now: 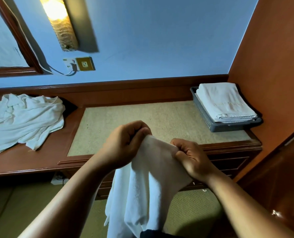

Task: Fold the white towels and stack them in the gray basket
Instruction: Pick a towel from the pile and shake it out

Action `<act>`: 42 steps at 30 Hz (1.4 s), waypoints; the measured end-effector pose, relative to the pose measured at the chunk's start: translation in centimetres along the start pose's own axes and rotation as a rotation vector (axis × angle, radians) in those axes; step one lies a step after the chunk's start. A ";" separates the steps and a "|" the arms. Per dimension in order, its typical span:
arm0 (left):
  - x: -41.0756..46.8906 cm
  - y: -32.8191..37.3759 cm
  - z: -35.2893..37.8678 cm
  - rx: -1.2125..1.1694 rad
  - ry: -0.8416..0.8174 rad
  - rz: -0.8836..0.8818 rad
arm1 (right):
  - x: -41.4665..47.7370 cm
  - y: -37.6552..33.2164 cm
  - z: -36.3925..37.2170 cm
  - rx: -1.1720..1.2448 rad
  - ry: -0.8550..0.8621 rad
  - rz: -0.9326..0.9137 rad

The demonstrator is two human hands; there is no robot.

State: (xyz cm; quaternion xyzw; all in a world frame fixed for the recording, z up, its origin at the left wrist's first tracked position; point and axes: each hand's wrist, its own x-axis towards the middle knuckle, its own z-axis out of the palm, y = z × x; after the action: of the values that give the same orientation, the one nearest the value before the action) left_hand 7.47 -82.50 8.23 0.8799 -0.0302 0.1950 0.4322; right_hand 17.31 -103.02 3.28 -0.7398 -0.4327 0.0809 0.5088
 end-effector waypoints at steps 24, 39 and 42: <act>-0.4 -6.3 -6.8 0.128 0.038 0.209 | 4.8 -0.3 2.9 -0.438 0.082 -0.196; 0.4 -10.0 -14.1 0.103 -0.201 0.244 | 9.8 -0.6 15.9 0.017 -0.188 0.089; -0.1 -11.3 -15.4 0.119 -0.206 0.232 | 10.1 -0.3 17.6 0.002 -0.090 0.126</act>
State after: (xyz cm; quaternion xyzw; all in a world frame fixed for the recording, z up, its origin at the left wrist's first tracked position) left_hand 5.03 -63.56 8.25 0.9099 -0.1643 0.1540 0.3484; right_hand 13.47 -83.70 -1.48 -0.7607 -0.4079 0.1464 0.4833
